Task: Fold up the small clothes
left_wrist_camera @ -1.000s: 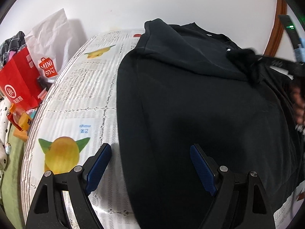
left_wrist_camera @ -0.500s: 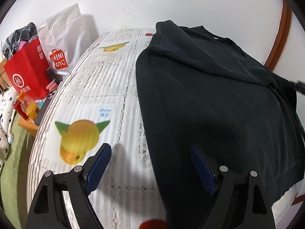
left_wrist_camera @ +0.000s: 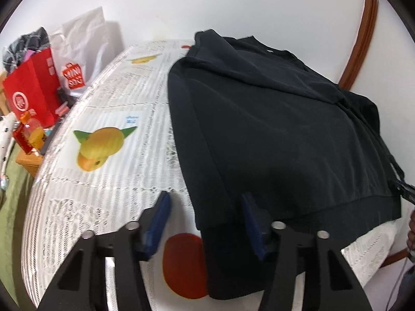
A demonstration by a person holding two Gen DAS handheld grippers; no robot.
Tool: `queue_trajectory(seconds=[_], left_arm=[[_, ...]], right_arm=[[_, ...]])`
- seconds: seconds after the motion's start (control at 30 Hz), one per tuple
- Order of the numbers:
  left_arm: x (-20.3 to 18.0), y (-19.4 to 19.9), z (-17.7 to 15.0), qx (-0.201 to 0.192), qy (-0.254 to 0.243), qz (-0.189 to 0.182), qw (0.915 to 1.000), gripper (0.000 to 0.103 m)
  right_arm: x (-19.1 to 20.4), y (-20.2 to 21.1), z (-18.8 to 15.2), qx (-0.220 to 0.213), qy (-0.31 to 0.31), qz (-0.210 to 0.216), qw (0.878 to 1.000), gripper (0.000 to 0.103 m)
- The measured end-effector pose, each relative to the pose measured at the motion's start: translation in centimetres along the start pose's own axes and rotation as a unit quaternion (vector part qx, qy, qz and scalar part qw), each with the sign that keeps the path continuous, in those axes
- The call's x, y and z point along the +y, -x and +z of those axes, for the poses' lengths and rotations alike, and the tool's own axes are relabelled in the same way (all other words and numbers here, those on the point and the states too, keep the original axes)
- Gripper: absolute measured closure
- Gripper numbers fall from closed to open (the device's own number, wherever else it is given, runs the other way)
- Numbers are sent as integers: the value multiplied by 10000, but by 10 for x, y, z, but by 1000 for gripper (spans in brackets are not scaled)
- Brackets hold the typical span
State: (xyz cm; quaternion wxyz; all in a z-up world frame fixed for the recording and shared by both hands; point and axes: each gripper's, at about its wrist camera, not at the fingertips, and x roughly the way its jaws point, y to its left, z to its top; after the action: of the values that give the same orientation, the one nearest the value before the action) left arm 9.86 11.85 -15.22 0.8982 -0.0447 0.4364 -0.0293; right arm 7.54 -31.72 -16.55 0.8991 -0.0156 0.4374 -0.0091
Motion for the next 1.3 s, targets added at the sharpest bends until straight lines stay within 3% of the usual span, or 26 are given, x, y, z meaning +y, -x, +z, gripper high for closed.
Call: queue_trajectory(seconds=[0.03, 0.07, 0.1, 0.17, 0.43, 0.6, 0.7, 0.77, 0.83, 0.9, 0.97, 1.03, 1.13, 1.3], left_arm=[[1, 1, -1, 6, 16, -55, 10000, 73], [2, 2, -1, 30, 62, -164, 9998, 86], [5, 3, -2, -4, 149, -154, 9998, 91], [10, 10, -8, -79, 281, -199, 9994, 93], [15, 40, -44, 78, 323, -352, 9988, 93], [15, 47, -49, 166, 229, -446, 9986, 89], [12, 48, -38, 195, 257, -394, 9987, 83], [6, 50, -27, 130, 225, -309, 9992, 83], [4, 48, -14, 69, 190, -221, 9996, 81], [5, 43, 3, 12, 175, -155, 9997, 60], [4, 40, 23, -152, 135, -85, 9998, 51], [1, 33, 45, -287, 20, 5, 9996, 51], [-2, 16, 83, -413, -21, 130, 9991, 51], [0, -17, 125, -457, -20, 257, 9986, 50]], right_arm=[[1, -1, -3, -13, -11, -18, 10000, 44], [1, -1, -6, -56, -12, -46, 10000, 52], [1, -2, -9, -106, -31, -74, 9999, 60], [0, -1, -12, -155, -52, -58, 9998, 89], [3, 19, -14, -81, 196, -103, 9997, 92], [11, 31, -11, -21, 521, -215, 9984, 85], [8, 46, 7, -248, 505, -229, 9982, 68], [10, 55, 24, -467, 508, -154, 9975, 51], [19, 54, 45, -619, 541, -7, 9966, 50], [30, 49, 67, -661, 570, 94, 9961, 50], [39, 38, 90, -724, 549, 257, 9955, 47], [43, 21, 115, -718, 372, 399, 9959, 41], [35, -13, 154, -540, -262, 686, 9958, 41], [25, -82, 193, 101, -1173, 1139, 9865, 41]])
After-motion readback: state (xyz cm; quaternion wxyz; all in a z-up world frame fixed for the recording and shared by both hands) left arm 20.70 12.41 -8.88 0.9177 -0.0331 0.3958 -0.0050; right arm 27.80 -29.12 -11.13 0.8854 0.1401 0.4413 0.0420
